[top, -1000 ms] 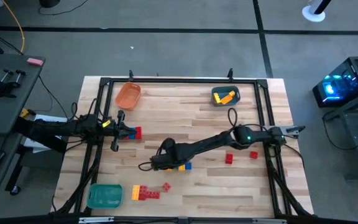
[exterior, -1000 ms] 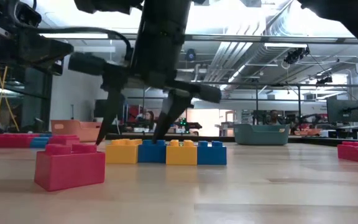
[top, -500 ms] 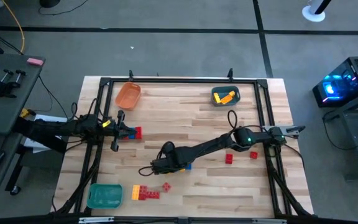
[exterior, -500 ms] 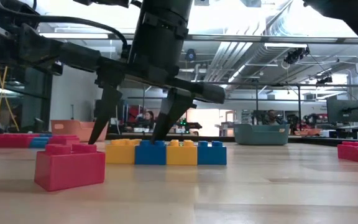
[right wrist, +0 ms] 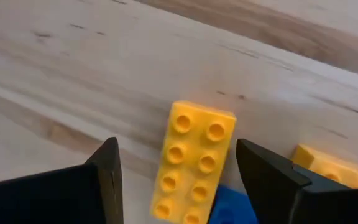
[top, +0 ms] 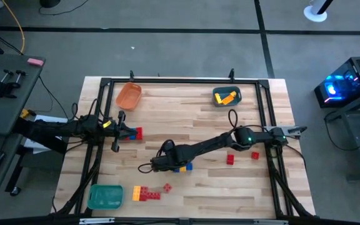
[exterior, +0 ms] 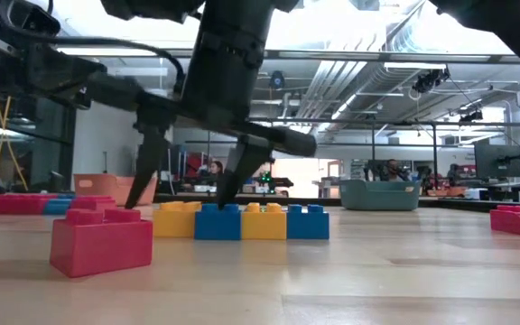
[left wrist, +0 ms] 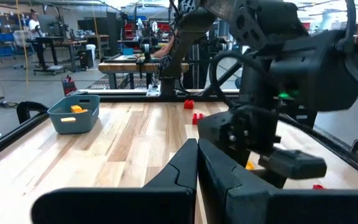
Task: Sort blocks
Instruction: Put the yellow game piece into the blue bin, then put the red game piece into the orange bin
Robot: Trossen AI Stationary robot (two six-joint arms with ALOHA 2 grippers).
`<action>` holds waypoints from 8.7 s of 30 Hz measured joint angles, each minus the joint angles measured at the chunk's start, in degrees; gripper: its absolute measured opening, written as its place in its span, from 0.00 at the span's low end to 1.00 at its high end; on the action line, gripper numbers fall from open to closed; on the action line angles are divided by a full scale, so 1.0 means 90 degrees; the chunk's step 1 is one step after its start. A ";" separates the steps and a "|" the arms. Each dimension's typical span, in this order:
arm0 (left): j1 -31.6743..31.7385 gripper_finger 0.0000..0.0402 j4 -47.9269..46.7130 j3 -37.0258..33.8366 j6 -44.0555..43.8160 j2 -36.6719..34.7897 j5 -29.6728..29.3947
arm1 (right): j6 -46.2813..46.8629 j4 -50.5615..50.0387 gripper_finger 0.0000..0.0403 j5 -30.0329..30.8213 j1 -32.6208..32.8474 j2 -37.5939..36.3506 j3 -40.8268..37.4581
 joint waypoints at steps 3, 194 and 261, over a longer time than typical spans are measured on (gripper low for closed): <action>-0.0002 0.00 -0.0001 0.0000 0.0000 0.0000 -0.0002 | 0.0002 -0.0015 0.45 -0.0059 0.0009 0.0022 -0.0006; 0.0000 0.00 0.0046 -0.0002 0.0000 0.0042 0.0010 | -0.6067 0.3573 0.36 -0.2970 -0.5304 -0.7220 -0.6748; -0.0001 0.00 0.0044 -0.0002 0.0000 0.0043 0.0010 | -0.8165 0.3836 0.35 0.0144 0.1150 -0.0045 -0.0842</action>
